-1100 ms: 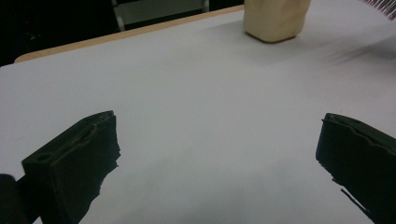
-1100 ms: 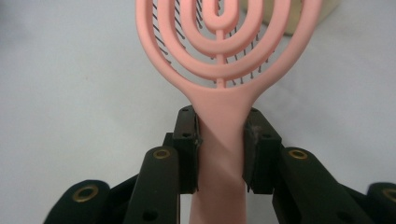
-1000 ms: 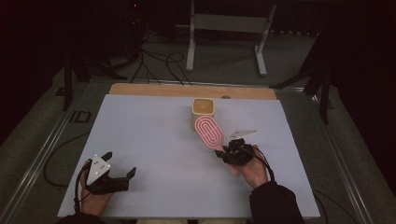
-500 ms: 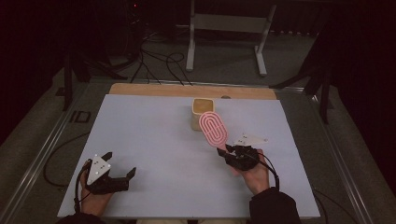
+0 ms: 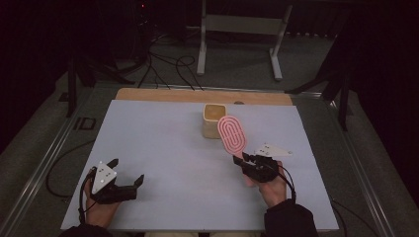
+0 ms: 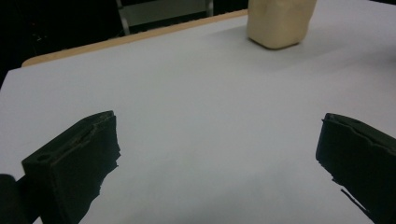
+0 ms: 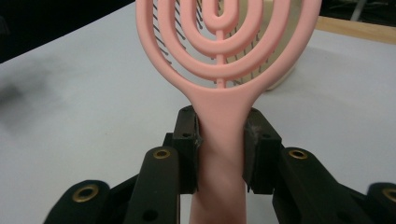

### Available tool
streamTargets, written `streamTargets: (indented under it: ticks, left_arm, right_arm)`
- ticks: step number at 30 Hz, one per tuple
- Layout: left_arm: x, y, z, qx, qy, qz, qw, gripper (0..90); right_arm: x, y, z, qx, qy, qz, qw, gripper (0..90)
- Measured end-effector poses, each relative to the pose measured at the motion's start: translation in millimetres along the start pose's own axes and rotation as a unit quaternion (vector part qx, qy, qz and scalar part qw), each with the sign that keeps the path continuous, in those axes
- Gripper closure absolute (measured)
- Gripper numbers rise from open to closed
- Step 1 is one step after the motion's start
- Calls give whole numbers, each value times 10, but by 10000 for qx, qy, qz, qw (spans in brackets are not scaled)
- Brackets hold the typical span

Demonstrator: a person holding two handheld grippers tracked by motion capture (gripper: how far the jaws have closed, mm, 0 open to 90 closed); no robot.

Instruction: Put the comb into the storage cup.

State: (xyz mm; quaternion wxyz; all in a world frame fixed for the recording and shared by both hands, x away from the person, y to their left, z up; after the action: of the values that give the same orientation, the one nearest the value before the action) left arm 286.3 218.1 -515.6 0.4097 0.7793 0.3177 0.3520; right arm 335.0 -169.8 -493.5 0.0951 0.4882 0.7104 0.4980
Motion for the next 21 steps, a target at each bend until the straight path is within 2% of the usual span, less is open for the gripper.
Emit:
streamTargets:
  ticks: [3, 5, 9, 13, 21]
  left_arm:
    - [22, 56, -7, -27, 18, 18, 10000, 0]
    - [66, 160, -43, -157, 52, -31, 9999, 0]
    - [101, 243, -58, -244, 17, -96, 9997, 0]
    - [94, 345, -9, -272, -133, -190, 9994, 0]
    - [-2, 551, 124, -287, -377, -57, 9989, 0]
  right_arm:
    - [9, 7, -8, -59, 16, 2, 10000, 703]
    - [5, 15, -21, -103, -1, -7, 9999, 702]
    - [3, 32, -42, -179, 13, 2, 9998, 703]
    - [4, 58, -70, -281, 22, 36, 9996, 702]
    - [20, 81, -82, -368, 19, 14, 9993, 702]
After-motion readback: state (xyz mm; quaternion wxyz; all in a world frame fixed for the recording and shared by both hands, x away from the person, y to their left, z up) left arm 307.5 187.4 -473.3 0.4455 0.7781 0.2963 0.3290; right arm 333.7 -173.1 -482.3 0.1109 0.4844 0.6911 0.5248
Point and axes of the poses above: each handheld gripper's, and its own axes: z roughly forward along the jaws, y roughly out of its top, x roughly to its left, the point moved 6 cm from there along z, roughly forward along the jaws, and after that the axes turned 15 degrees about z, right-handed, at the moved point
